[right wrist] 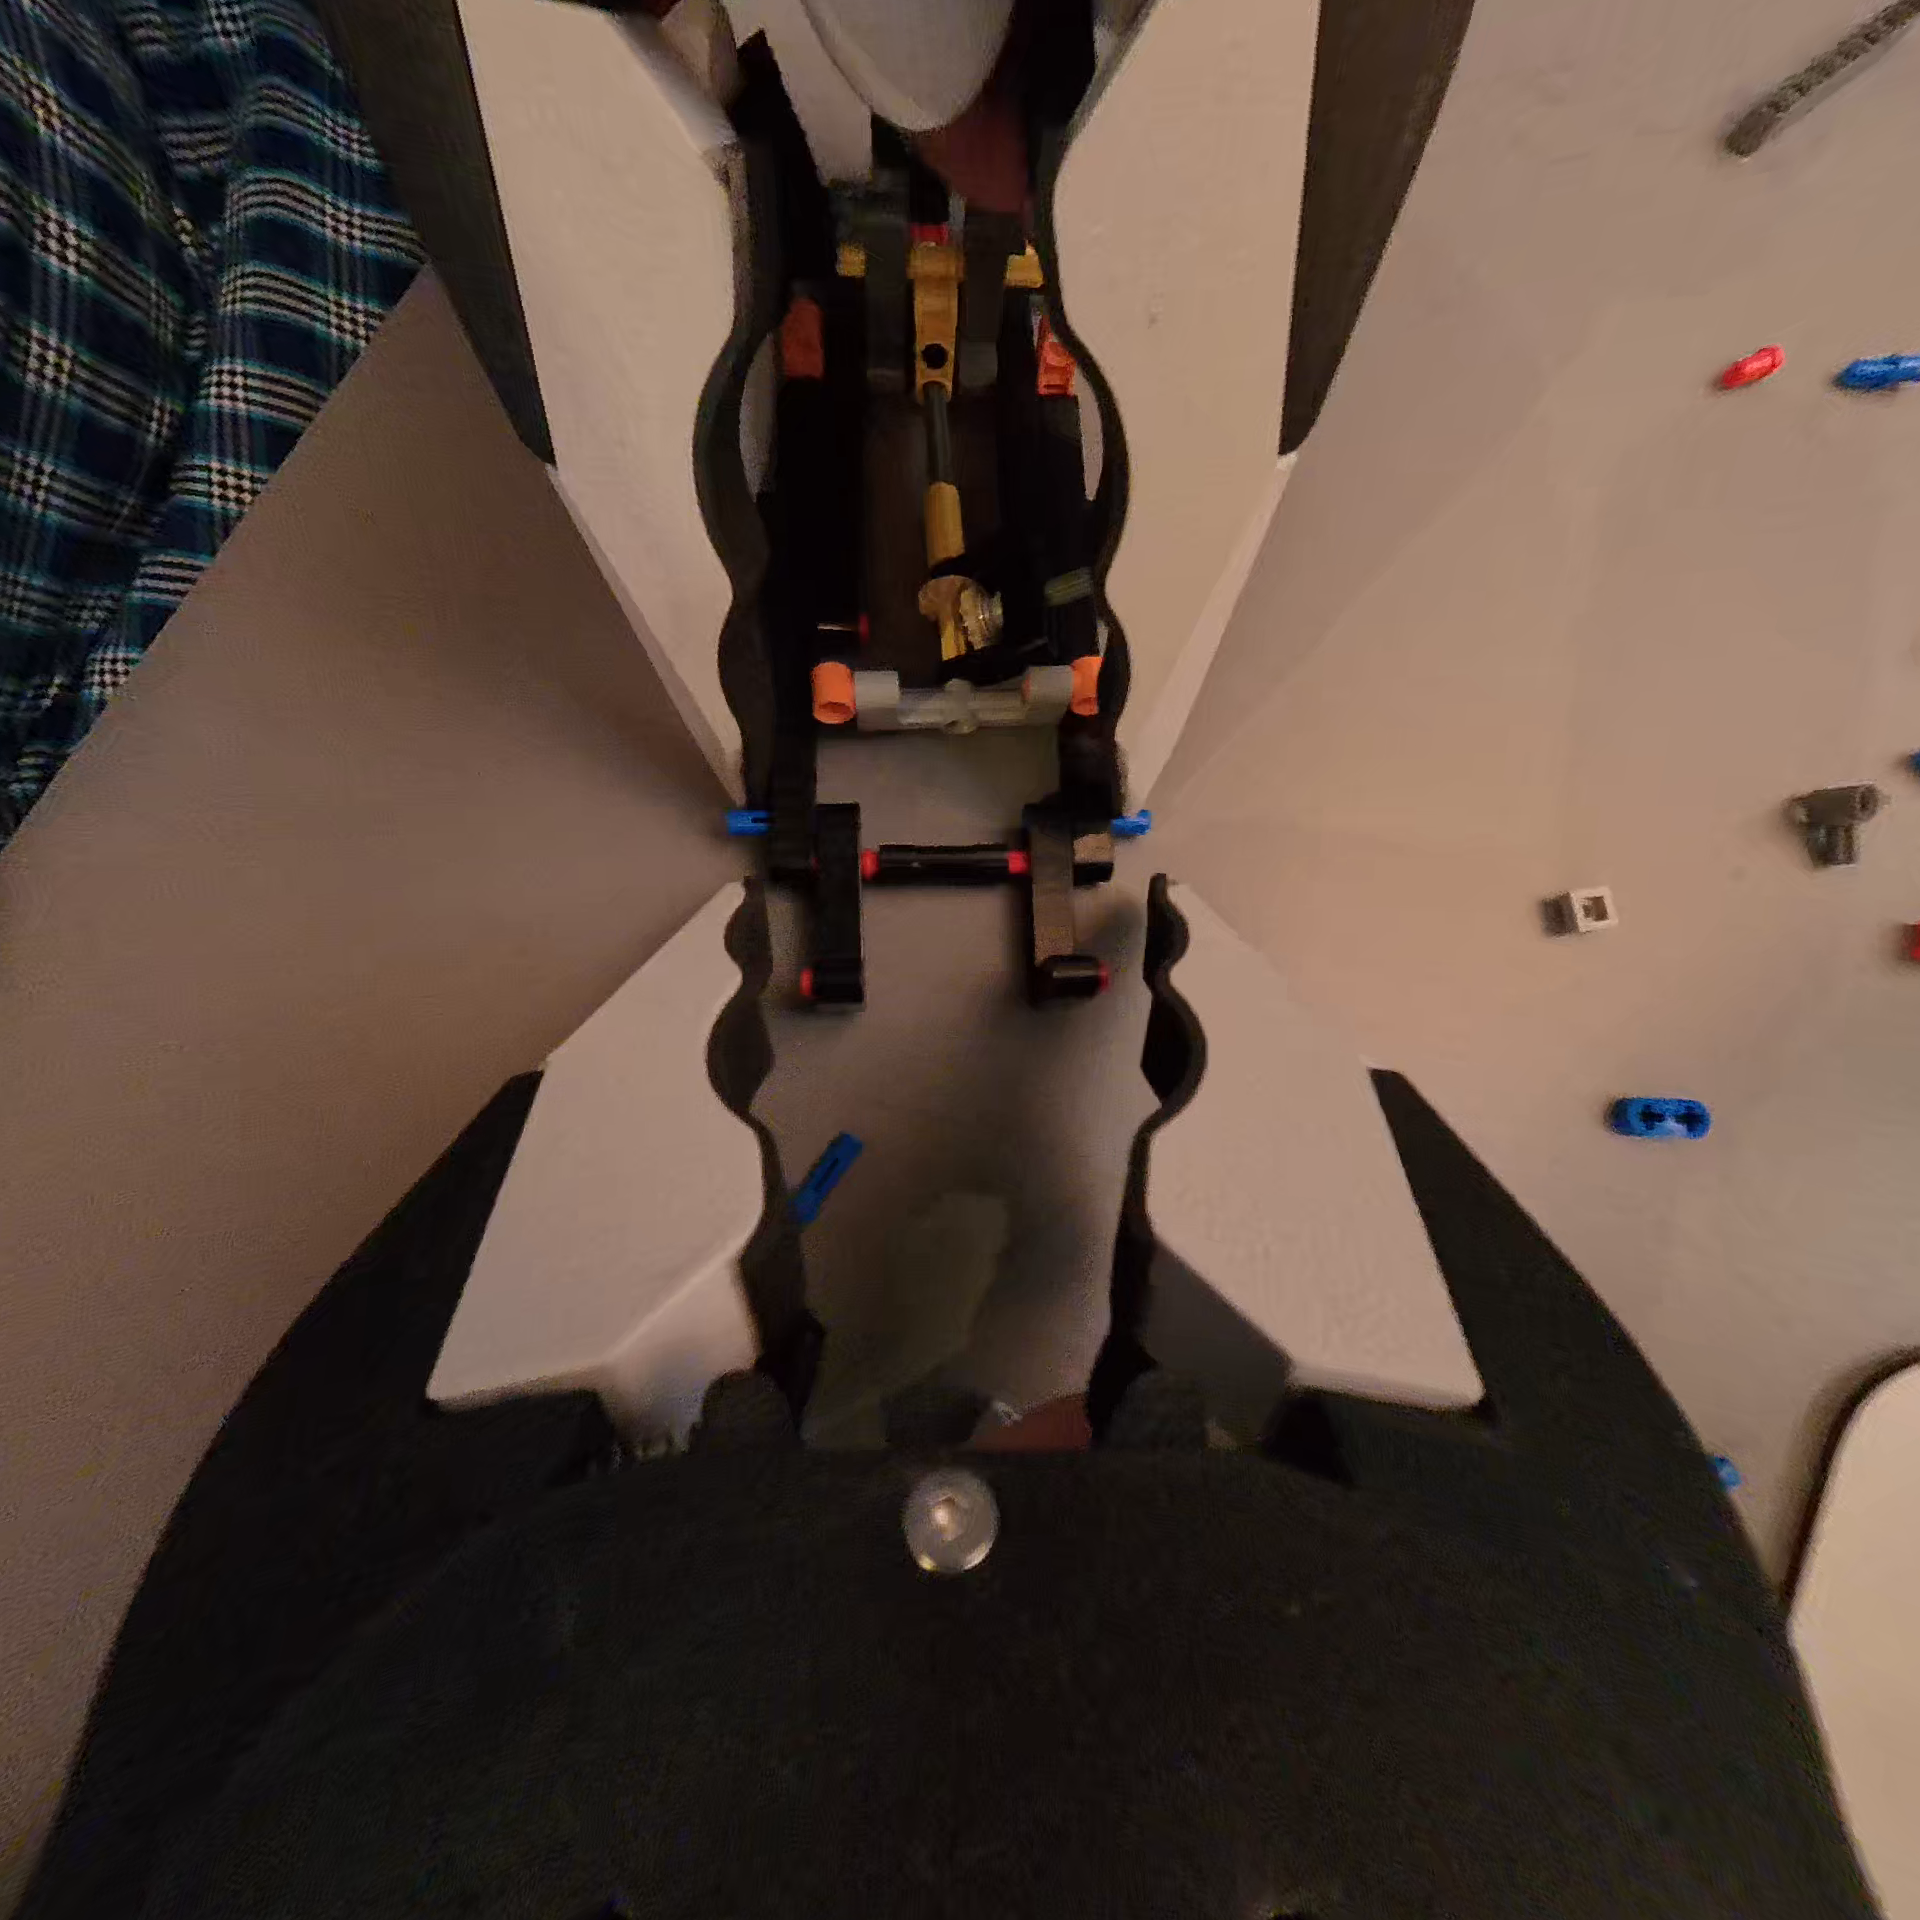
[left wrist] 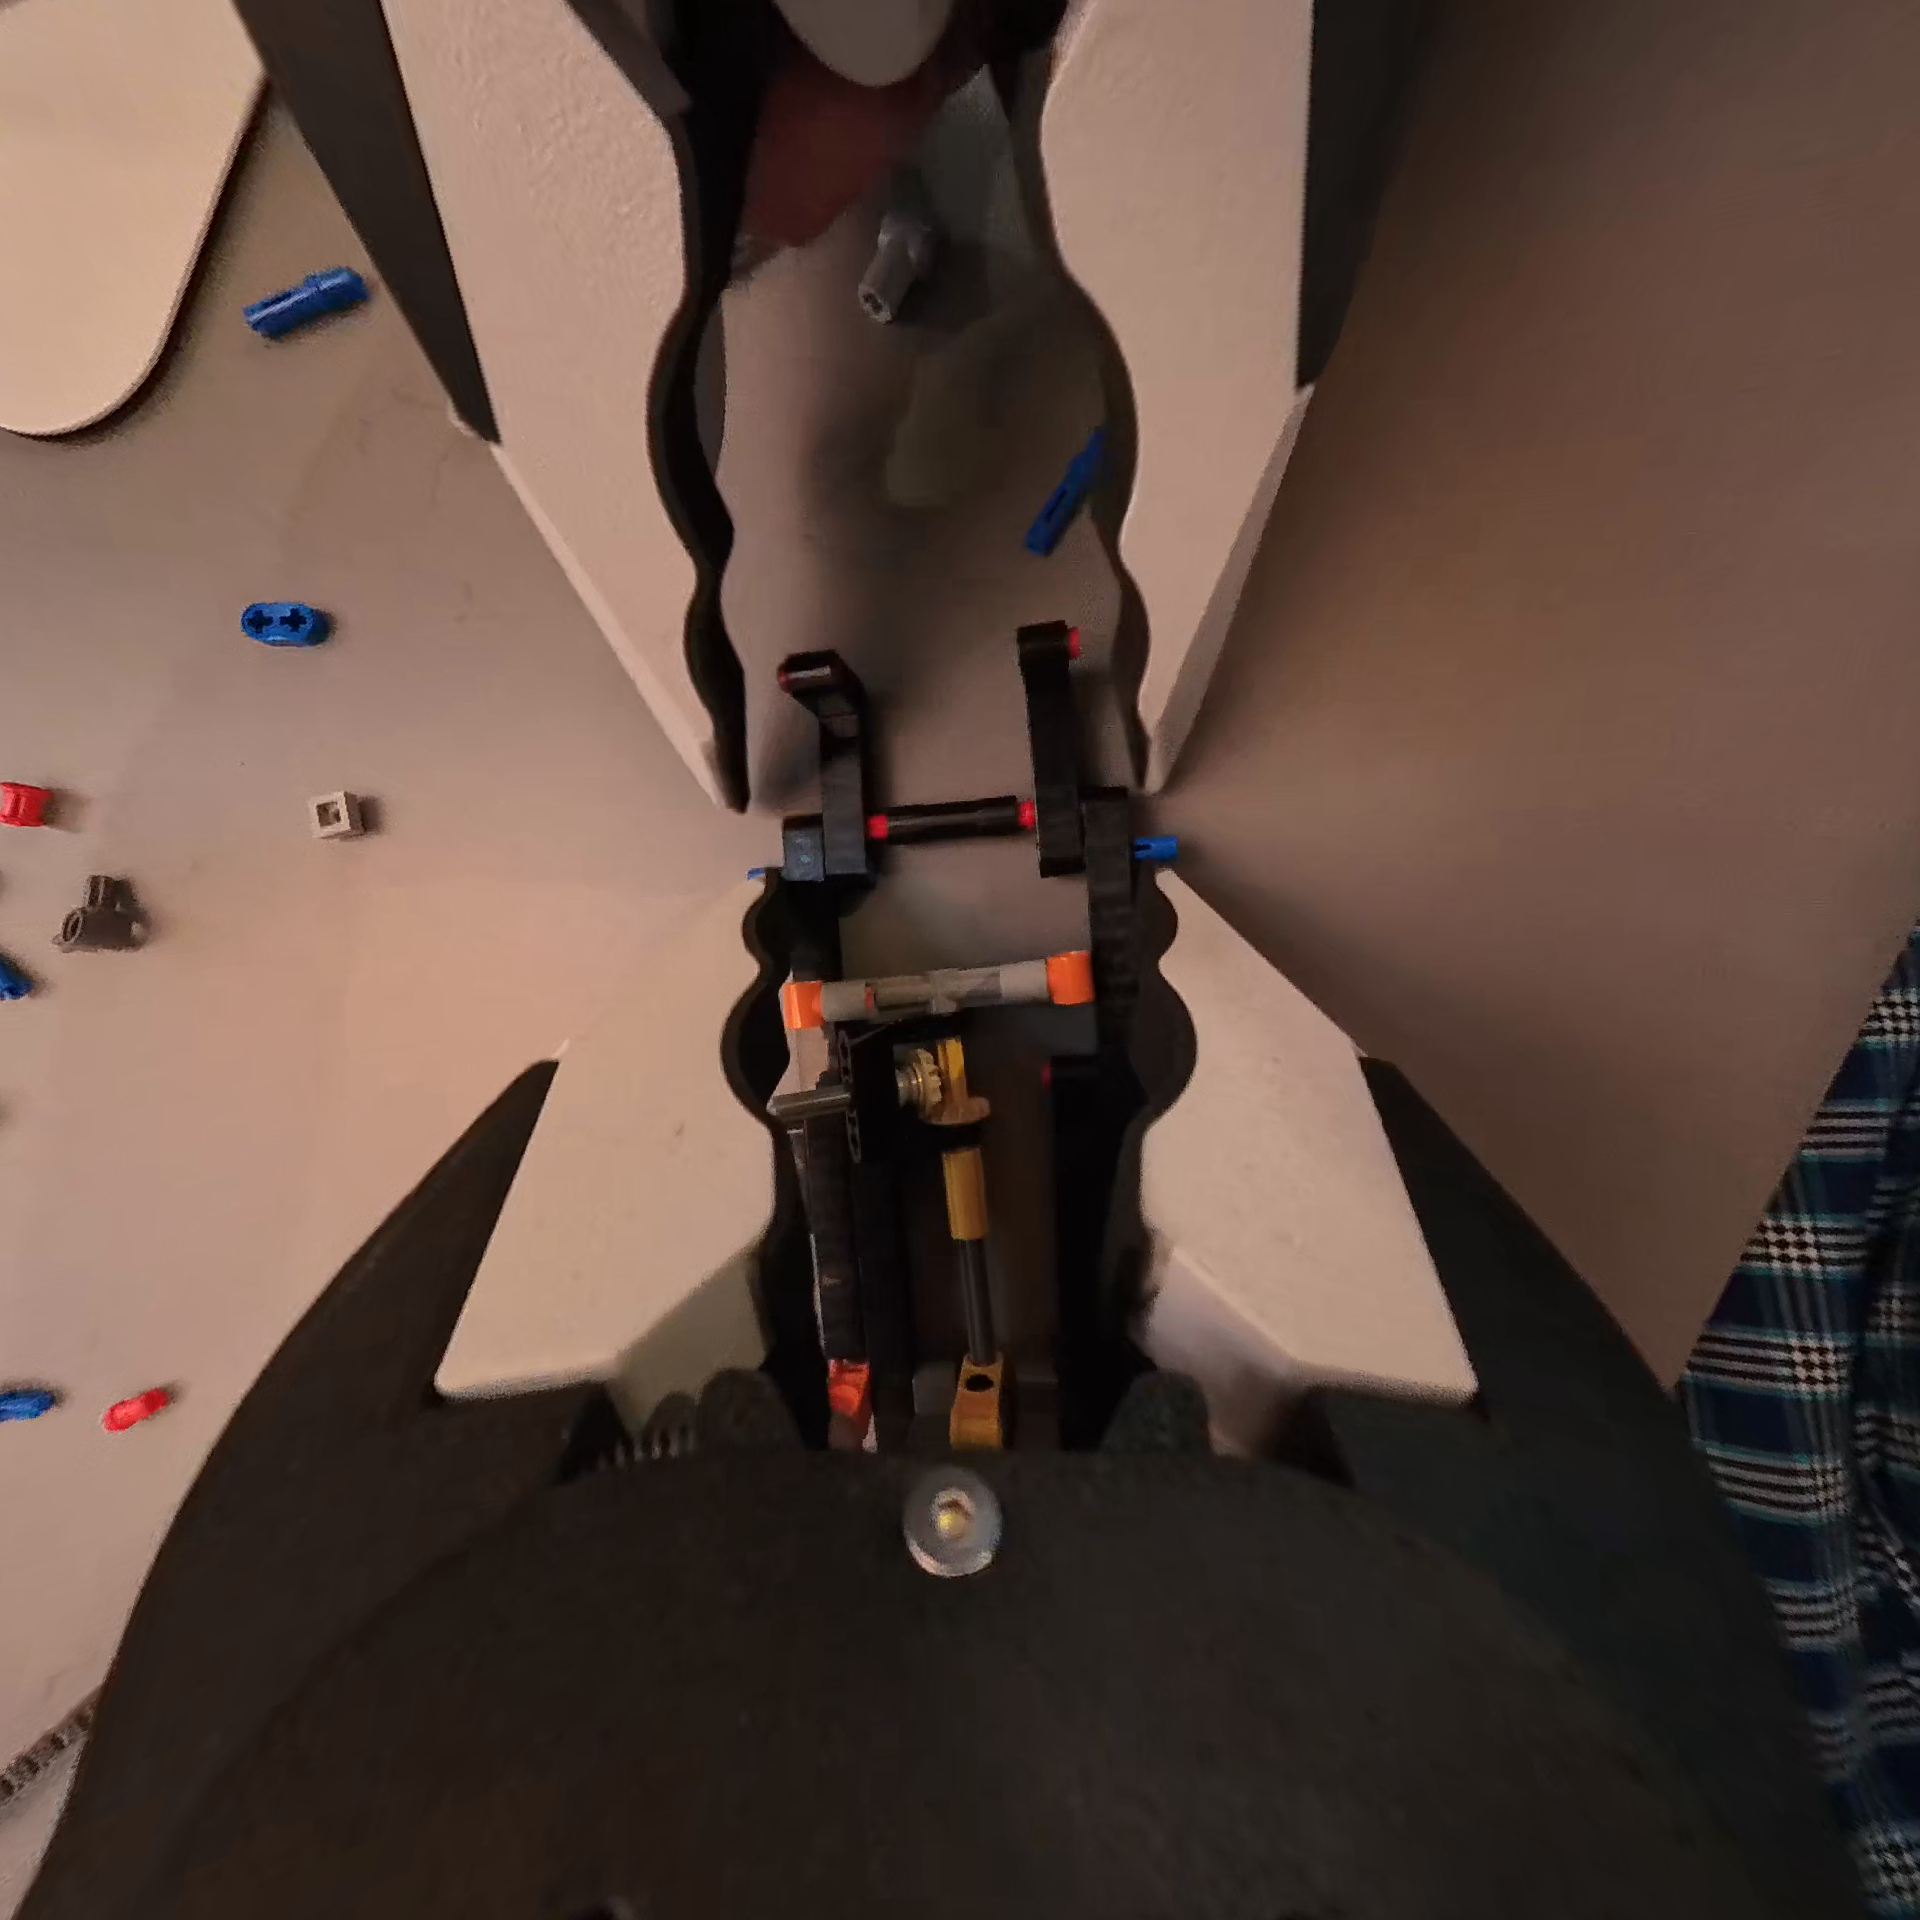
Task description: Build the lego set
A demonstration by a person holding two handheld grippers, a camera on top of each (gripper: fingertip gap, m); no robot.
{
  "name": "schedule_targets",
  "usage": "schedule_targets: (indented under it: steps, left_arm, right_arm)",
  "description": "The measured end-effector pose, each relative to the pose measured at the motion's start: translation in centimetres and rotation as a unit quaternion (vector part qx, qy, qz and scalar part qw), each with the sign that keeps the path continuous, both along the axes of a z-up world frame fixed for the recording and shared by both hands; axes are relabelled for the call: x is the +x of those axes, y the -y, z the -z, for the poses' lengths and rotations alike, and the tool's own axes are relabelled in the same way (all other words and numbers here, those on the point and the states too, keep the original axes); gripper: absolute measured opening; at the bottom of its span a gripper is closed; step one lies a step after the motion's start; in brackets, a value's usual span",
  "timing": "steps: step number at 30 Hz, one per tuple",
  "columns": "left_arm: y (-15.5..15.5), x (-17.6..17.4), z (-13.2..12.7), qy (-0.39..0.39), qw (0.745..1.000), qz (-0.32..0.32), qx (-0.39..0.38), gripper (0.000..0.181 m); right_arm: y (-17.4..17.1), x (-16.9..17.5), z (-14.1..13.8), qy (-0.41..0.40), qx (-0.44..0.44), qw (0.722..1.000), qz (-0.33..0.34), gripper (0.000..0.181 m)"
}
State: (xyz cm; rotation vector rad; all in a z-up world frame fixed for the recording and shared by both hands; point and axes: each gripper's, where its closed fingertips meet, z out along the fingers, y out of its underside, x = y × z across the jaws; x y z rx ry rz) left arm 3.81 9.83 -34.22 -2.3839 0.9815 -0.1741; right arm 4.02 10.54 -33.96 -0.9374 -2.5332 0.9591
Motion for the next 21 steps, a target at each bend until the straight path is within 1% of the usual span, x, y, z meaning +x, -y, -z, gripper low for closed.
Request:
schedule_targets:
  steps: [5,6,8,9,10,12,21]
  left_arm:
    - [0.3,-1.0,0.0,-0.011,1.0,-0.016,-0.007,0.076]
    - [0.4,-1.0,0.1,-0.011,1.0,-0.017,-0.01,0.076]
    - [0.8,-0.8,0.1,-0.005,1.0,-0.017,-0.022,0.071]
    - [0.9,-0.7,0.2,0.001,0.999,-0.016,-0.028,0.071]
    - [0.9,-0.5,0.2,0.007,0.999,-0.013,-0.03,0.067]
    - [0.8,-0.3,0.3,0.015,0.999,-0.013,-0.032,0.066]
    - [0.9,-0.2,0.3,0.012,0.999,-0.007,-0.03,0.064]
  right_arm:
    - [0.4,-0.5,0.0,-0.001,-0.006,1.0,-0.007,0.071]
    - [0.5,-0.5,0.0,0.0,-0.009,1.0,-0.009,0.07]
    - [0.8,-0.4,0.0,0.005,-0.012,1.0,-0.018,0.062]
    - [0.9,-0.4,0.1,0.005,-0.013,1.0,-0.019,0.063]
    - [1.2,-0.4,0.3,0.007,-0.014,1.0,-0.022,0.063]
    - [1.4,-0.4,0.3,0.007,-0.016,1.0,-0.024,0.064]
    - [1.4,-0.2,0.3,0.008,-0.009,1.0,-0.029,0.061]
